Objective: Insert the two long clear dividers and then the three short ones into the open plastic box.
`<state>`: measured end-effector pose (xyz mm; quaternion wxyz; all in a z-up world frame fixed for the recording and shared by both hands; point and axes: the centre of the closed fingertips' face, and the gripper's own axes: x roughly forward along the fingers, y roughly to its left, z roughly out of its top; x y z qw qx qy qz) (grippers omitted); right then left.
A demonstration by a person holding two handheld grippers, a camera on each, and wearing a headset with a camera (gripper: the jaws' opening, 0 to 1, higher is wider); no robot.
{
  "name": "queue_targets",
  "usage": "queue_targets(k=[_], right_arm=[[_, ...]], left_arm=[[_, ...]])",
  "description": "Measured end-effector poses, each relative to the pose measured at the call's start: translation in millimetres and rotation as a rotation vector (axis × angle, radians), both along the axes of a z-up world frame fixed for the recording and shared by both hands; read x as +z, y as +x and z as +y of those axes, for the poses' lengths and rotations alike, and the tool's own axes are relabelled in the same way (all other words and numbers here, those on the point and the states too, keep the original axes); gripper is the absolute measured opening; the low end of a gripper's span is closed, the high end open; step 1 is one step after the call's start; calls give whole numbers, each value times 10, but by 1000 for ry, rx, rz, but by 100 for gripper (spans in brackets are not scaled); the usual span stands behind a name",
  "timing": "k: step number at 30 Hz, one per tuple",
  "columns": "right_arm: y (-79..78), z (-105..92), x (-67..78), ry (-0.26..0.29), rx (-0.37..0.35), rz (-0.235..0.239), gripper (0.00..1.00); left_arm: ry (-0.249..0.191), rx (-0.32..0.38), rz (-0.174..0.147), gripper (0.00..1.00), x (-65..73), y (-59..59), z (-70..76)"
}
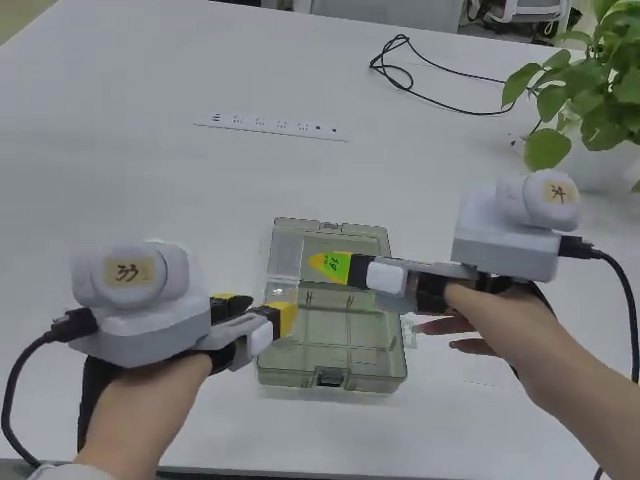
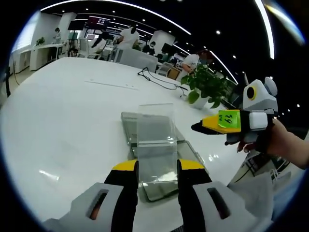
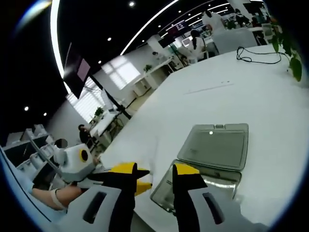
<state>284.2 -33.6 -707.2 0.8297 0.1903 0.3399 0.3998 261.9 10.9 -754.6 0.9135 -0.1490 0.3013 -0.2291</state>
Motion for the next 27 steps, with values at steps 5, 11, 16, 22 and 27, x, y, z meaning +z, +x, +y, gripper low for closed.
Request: queue_targets(k=[5,11,16,22,27], right_arm=[[-26,126,-44,-3,10,31,23],[24,186,-124,-22,25,51,16],[0,248,-132,-37,40,51,9],[5,260,-134,-48,47,51,5],[40,210,-170,-68,58,46,3]], left_arm=[[-22,12,2,30,-6,11,-20],[-46,19,5,30,18,11,-58],[-50,15,1,30,32,23,-82],[-64,14,5,29,28,32,-101],[-72,10,4,29,25,31,-131]])
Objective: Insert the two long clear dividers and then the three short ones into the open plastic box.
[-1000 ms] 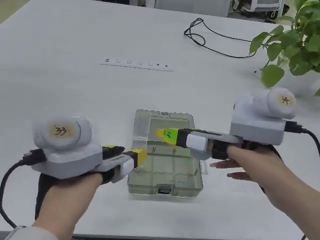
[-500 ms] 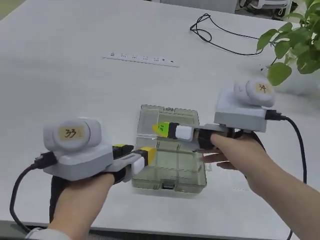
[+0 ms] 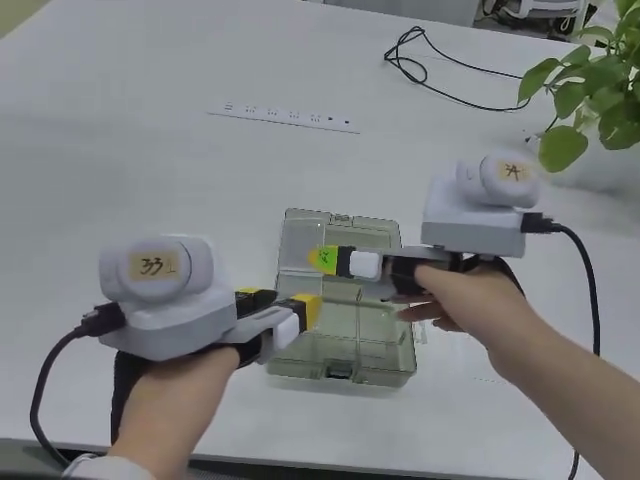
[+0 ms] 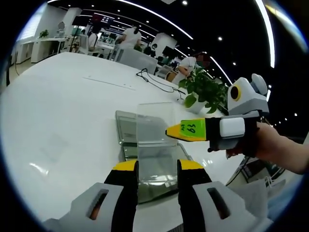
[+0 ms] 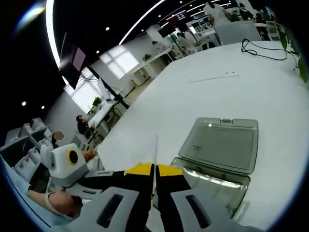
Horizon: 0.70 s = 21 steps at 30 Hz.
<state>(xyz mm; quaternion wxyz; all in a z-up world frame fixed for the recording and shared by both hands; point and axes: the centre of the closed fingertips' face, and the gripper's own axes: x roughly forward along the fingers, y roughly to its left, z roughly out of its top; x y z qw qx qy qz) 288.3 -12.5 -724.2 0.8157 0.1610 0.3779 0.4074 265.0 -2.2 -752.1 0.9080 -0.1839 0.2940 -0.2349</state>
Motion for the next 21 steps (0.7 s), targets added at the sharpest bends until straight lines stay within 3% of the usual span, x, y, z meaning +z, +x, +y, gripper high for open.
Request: queue_targets(k=[11,16,21], right_arm=[[20,-56,6,-13,20,2,3],[-15,-98,-4,-23,19,55,2],[-48,-124,3,-53,23,53,2]], left_arm=[[-19,-18,-8,29,29,28,-73],[-30,-32,0,30,10,5,-131],[-42,-43,-12,30,9,3,-181]])
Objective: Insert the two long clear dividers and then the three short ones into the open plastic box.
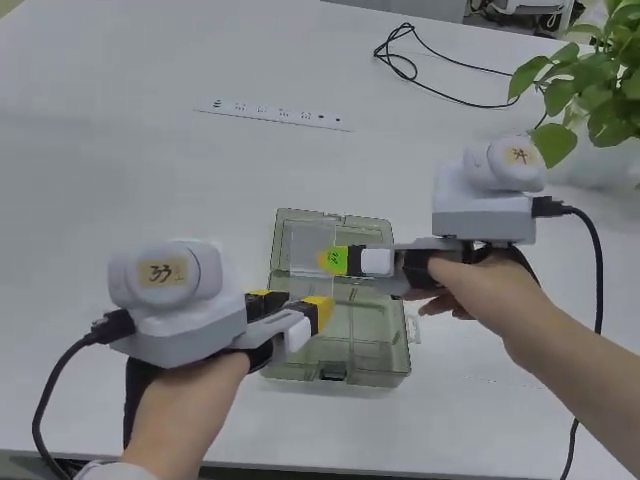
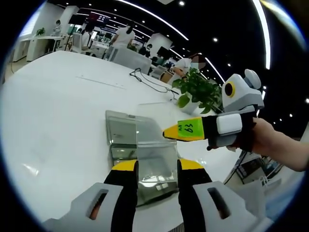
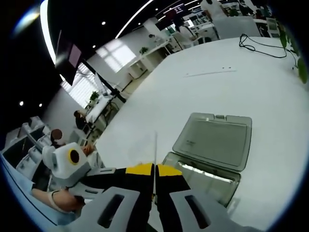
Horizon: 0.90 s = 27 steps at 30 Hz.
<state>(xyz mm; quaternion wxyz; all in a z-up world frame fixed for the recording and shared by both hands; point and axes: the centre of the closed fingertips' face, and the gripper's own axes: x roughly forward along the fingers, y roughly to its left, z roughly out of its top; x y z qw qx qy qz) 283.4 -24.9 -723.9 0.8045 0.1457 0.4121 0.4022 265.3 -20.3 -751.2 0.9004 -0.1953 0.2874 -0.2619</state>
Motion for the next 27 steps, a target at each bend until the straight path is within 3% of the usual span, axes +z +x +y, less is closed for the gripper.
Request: queue_targets(k=[15,20,25,27], right_arm=[[-43,-85,-11,-44,-14,2,2],[-23,-129,-16,-57,-32,20,2],[-13,-186,-4,-68,-64,32,2],[-15,-223,-10,-78,-76,42,2]], left_arm=[[-61,-25,26,30,-23,-35,-106],[-42,-105,-22,31,4,-18,-154],[40,-207,-93,41,37,11,-145],[73,-259,-138,48,52,27,-147]])
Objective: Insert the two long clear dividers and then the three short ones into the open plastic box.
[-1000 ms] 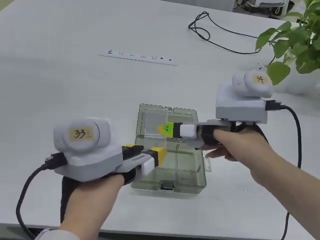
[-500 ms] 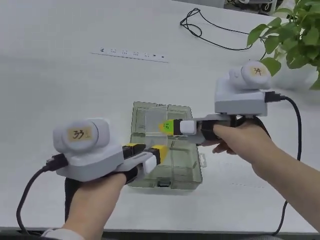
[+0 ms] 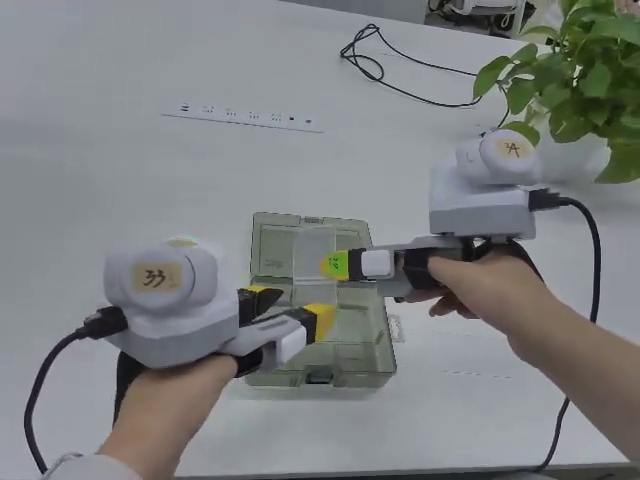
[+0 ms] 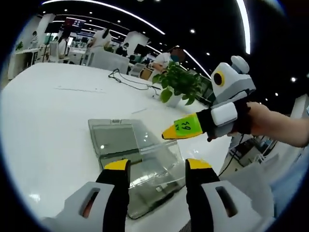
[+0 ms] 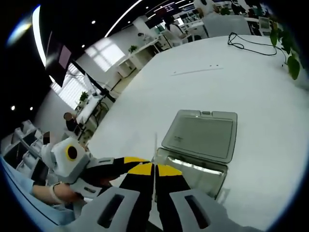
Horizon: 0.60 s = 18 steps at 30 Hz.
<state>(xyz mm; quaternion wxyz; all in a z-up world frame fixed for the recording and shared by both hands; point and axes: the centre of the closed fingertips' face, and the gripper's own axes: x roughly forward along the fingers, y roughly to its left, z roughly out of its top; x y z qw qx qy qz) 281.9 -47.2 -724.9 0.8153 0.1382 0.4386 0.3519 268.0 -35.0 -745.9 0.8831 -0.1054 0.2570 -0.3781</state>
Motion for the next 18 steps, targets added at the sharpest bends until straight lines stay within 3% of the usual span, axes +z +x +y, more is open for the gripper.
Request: queue_targets(k=[4,6,10,14,18], right_arm=[[11,-82,-14,-16,-21,22,2],[15,-106,-12,-20,-32,29,2],[31,-176,-38,-51,-47,52,2],[45,-206,-49,-75,-61,84,2],[123,-266,-72,-113,-73,118,2]], left_arm=[[53,-110,-91,60,41,-19,-10],[62,-127,-105,68,35,-19,3],[110,-205,-181,85,18,-36,22],[138,-279,-218,98,-1,-109,21],[165,-325,-265,100,-1,-150,49]])
